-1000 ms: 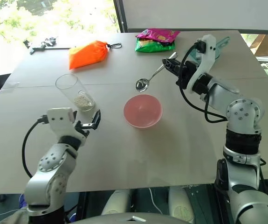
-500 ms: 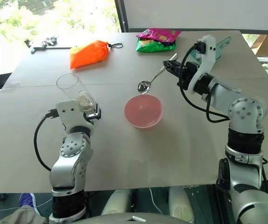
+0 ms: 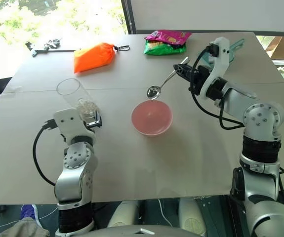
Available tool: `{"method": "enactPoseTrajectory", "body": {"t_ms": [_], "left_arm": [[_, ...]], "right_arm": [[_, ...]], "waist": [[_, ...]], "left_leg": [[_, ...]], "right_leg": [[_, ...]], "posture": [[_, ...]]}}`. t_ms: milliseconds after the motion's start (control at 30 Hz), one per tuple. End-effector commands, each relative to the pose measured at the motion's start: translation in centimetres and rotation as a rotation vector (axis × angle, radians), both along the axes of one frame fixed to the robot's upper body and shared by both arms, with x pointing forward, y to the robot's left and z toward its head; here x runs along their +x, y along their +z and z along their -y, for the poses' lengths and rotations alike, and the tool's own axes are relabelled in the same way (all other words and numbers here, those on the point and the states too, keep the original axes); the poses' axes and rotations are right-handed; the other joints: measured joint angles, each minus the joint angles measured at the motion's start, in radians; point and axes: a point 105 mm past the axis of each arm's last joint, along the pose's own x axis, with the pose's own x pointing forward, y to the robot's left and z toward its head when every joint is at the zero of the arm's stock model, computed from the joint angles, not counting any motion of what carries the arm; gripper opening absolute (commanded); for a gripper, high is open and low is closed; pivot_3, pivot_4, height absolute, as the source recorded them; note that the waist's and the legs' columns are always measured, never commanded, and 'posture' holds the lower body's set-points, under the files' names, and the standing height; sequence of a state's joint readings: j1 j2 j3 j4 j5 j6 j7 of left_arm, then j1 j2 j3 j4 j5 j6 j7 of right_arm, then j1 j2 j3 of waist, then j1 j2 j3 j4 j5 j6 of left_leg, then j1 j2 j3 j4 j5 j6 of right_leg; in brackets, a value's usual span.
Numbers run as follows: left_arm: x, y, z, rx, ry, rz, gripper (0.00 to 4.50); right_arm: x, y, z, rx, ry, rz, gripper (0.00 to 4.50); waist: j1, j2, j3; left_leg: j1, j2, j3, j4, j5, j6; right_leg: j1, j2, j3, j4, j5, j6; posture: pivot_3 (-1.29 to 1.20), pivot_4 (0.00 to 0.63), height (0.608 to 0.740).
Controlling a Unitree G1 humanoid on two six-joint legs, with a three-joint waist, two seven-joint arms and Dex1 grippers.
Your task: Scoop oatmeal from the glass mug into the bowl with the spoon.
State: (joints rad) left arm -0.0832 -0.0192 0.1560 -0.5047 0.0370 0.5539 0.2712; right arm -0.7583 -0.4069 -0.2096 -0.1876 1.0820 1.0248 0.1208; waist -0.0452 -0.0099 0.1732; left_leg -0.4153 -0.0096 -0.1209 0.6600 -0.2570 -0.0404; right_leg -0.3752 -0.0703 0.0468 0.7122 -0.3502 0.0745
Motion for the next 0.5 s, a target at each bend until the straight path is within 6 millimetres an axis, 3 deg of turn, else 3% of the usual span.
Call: {"method": "enactPoseTrajectory", "body": {"t_ms": [33,233,500], "left_arm": [[-2.1,2.1,-2.8,0.053,0.089,0.068,4.46],[-3.1,2.4,-6.2,0.133,0.138,0.048,4.46],[-3.6,3.1,-8.8,0.199,0.198,0.031,4.46]], "right_arm": [[-0.6,1.8,-0.2,0.017,0.023,0.072,0.0],[-0.4,1.7,-0.8,0.025,0.051,0.069,0.0],[-0.3,1.7,-1.4,0.029,0.075,0.07,0.0]], "waist": [[0.001,0.0,0.0],[0.0,0.0,0.0],[0.001,0.0,0.0]], "left_leg": [[0.0,0.0,0.0,0.0,0.0,0.0],[0.0,0.0,0.0,0.0,0.0,0.0],[0.0,0.0,0.0,0.0,0.0,0.0]], "right_leg": [[0.0,0.0,0.0,0.0,0.0,0.0],[0.0,0.0,0.0,0.0,0.0,0.0],[0.0,0.0,0.0,0.0,0.0,0.0]], "posture": [[0.0,0.15,0.74],[0.0,0.15,0.74],[0.0,0.15,0.74]]}}
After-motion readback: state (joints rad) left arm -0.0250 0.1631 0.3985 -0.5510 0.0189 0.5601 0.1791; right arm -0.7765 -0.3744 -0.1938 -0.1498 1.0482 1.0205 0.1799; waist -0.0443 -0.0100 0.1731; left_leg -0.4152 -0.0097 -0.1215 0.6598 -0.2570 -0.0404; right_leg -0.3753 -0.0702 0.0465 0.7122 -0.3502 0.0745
